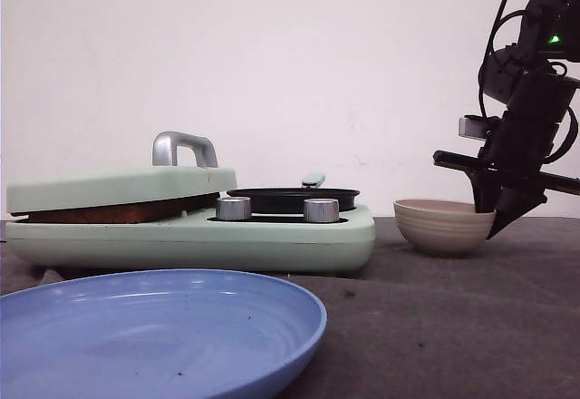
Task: Make breakfast with bread and shrimp
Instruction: 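Grip the cream bowl rim with the right gripper and lift it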
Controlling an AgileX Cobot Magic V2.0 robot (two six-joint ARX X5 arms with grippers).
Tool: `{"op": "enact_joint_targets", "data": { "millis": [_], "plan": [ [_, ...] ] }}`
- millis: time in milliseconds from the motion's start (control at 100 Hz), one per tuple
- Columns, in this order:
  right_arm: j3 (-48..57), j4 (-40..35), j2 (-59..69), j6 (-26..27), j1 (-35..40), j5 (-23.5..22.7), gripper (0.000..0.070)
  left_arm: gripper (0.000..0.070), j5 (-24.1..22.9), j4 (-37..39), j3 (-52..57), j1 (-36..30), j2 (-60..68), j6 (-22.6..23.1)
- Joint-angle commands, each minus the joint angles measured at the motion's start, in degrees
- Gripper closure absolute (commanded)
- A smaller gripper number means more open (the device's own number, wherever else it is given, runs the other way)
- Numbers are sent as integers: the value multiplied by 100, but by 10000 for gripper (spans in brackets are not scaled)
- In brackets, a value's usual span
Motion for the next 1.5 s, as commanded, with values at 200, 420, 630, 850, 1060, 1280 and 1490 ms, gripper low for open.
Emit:
{"op": "enact_joint_targets", "data": {
  "millis": [200, 420, 630, 850, 1060, 1280, 1490],
  "plan": [
    [118, 59, 111, 46, 2, -114, 700, 309, -26, 55, 39, -11, 26, 59],
    [118, 52, 76, 55, 0, -308, 700, 310, -26, 55, 39, -11, 26, 59],
    [118, 114, -175, 50, -2, -396, 700, 310, -26, 55, 39, -11, 26, 59],
    [120, 280, -706, 48, -2, -400, 700, 309, -26, 57, 39, -11, 26, 59],
    [120, 492, -1272, 50, 114, -654, 700, 309, -26, 55, 39, -11, 26, 57],
    [120, 890, -1462, 57, 592, -597, 700, 309, -26, 52, 39, -11, 26, 57],
    [120, 1646, -1434, -278, 1296, 131, 700, 309, -26, 42, 39, -11, 26, 50]
  ]
}}
